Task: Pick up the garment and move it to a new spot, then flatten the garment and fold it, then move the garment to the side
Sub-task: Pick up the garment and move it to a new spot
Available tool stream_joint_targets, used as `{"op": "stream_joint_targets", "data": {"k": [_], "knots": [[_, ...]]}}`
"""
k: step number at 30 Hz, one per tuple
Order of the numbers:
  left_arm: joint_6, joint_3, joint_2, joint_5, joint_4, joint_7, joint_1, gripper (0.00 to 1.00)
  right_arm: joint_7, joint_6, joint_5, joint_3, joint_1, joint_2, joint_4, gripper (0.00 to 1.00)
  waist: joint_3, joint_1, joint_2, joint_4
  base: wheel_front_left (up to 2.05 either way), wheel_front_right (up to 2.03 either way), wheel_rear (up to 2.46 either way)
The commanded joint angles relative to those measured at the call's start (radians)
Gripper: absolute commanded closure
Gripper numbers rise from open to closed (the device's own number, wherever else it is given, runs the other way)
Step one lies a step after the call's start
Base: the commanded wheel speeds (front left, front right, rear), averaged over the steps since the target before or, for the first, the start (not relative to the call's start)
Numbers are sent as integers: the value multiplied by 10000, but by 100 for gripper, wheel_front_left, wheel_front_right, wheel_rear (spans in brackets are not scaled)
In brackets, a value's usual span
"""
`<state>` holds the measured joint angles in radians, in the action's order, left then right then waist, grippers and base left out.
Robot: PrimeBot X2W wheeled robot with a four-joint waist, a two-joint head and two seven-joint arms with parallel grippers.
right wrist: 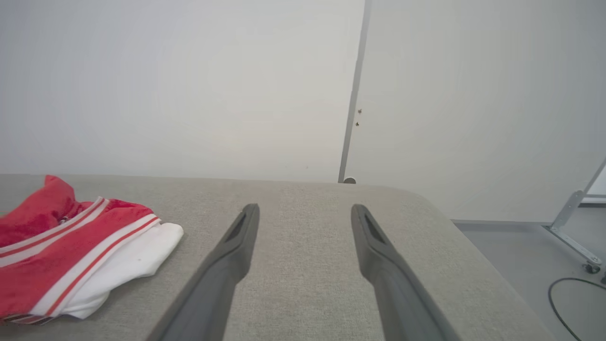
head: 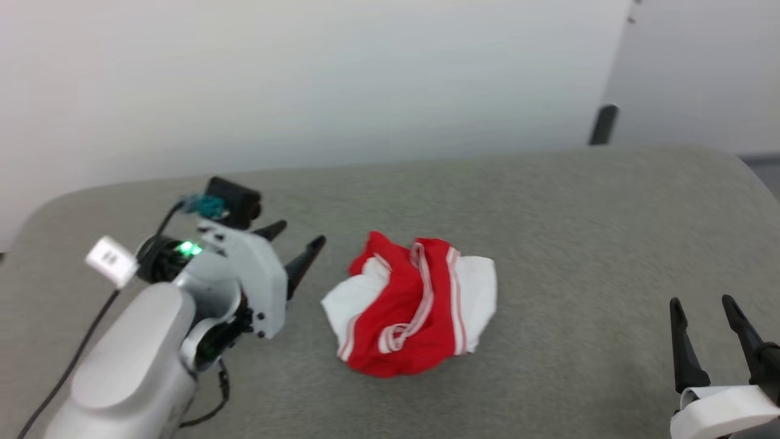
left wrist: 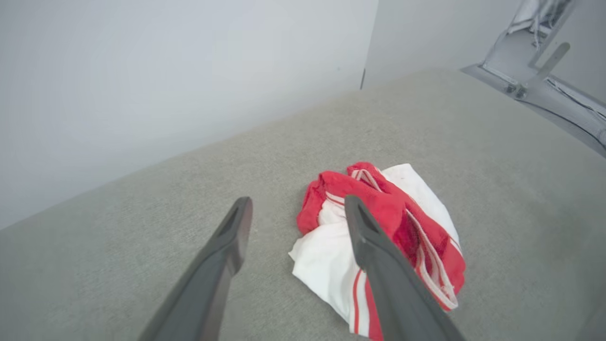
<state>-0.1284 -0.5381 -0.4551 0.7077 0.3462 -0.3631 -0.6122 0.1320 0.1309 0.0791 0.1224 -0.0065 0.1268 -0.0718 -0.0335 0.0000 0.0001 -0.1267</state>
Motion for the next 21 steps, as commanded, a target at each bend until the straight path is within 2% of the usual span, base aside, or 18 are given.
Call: {"op": "stream_joint_targets", "data": {"k": [1, 6, 14, 21], "knots": [[-20, 14, -52, -60, -37, 200, 238, 0, 62, -3, 31, -5, 178, 29, -7, 0, -469, 0, -1, 698, 0, 0, 0], [27, 296, -326, -158, -153, 1847, 892, 0, 227, -3, 16, 87, 371, 67, -205, 0, -658, 0, -1, 1274, 0, 0, 0], [493, 1001, -469, -247, 66, 4306, 2404, 0, 460, -3, 30, 344, 691, 43, -445, 0, -980, 0, -1, 1885, 0, 0, 0], [931, 1377, -371, -177, 436, 5638, 3615, 0, 731, -3, 183, 497, 923, 132, -743, 0, -1217, 0, -1, 2198, 0, 0, 0]]}}
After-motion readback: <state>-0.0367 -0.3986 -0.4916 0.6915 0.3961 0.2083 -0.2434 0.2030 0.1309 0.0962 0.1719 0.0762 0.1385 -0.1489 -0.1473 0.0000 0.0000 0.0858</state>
